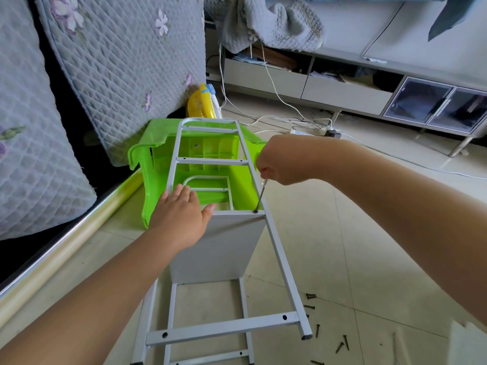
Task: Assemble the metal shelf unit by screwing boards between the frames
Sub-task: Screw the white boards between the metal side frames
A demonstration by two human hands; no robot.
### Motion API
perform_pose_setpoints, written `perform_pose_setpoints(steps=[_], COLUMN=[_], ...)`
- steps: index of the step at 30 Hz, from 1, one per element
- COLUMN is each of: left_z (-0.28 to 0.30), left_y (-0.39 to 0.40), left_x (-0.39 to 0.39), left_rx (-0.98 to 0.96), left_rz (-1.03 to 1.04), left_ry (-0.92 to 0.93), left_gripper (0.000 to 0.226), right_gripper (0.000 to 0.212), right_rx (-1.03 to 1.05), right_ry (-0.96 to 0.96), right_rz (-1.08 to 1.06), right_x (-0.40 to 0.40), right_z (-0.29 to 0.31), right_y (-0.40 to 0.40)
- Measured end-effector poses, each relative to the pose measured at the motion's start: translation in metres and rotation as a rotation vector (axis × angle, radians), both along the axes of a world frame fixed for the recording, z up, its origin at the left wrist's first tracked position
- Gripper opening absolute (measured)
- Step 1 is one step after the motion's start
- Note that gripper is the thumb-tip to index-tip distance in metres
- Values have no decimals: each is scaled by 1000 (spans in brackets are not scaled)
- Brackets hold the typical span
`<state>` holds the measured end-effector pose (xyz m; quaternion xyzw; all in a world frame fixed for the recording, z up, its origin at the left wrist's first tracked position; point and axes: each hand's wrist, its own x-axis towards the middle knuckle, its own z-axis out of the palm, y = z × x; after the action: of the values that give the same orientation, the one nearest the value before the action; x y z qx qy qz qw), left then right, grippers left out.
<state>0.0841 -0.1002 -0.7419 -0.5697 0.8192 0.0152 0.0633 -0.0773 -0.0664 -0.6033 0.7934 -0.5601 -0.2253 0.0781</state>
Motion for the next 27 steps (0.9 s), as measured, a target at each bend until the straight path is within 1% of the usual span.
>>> perform_pose_setpoints(steps=[3, 5, 7, 9, 12, 15, 18, 22, 27], left_z=[1, 0, 0, 0, 1, 0, 0, 0, 0], left_y=[-1, -1, -1, 0, 1, 0, 1, 0, -2], left_x=[-2, -1, -1, 0, 1, 4, 3, 2, -2], left_rx=[-4, -3, -2, -5, 3, 6, 11, 8, -17], left_rz=[-1, 1, 6, 4, 4, 16, 19, 18, 9], left_ry=[4, 3, 6, 3, -1, 5, 19, 27, 20], left_gripper=[64, 65, 65, 64, 64, 63, 63, 64, 64], right_gripper=[23, 22, 28, 32, 23, 29, 23, 24, 31], right_rx=[-39, -64, -64, -44, -12, 58, 76, 23, 52], right_ry=[-23, -59, -80, -118, -155, -161, -145, -162, -147], right_rz=[-22, -86, -173, -254, -296, -327, -256, -170, -231], right_x=[9, 15, 19, 20, 11, -5, -10, -4, 1], right_z=[-4, -5, -6, -7, -5, 1, 2, 4, 2], right_y=[0, -3, -7, -10, -7, 1, 9, 12, 5])
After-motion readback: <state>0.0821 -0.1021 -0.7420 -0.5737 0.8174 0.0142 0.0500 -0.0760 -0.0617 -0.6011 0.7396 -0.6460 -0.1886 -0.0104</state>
